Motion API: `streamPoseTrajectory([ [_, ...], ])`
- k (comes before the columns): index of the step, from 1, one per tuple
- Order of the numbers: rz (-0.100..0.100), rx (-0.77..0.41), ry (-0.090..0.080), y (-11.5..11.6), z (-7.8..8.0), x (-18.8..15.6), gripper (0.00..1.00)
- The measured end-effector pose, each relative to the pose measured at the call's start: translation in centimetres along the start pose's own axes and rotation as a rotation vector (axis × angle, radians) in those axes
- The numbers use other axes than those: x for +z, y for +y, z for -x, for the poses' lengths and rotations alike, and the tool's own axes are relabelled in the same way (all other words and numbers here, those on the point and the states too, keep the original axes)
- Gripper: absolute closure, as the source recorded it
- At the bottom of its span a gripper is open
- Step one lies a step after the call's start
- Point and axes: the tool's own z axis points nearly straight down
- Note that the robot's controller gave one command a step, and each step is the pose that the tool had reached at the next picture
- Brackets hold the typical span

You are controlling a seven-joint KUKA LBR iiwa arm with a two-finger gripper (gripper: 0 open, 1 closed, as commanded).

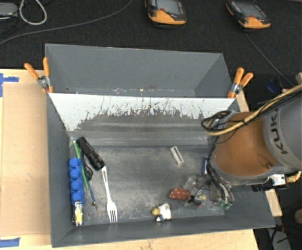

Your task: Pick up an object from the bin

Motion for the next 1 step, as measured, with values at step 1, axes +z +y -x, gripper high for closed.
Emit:
streamPoseTrajectory([
  [1,0.001,-0.001,-0.006,0.02,0.14,-2.49,1.0],
])
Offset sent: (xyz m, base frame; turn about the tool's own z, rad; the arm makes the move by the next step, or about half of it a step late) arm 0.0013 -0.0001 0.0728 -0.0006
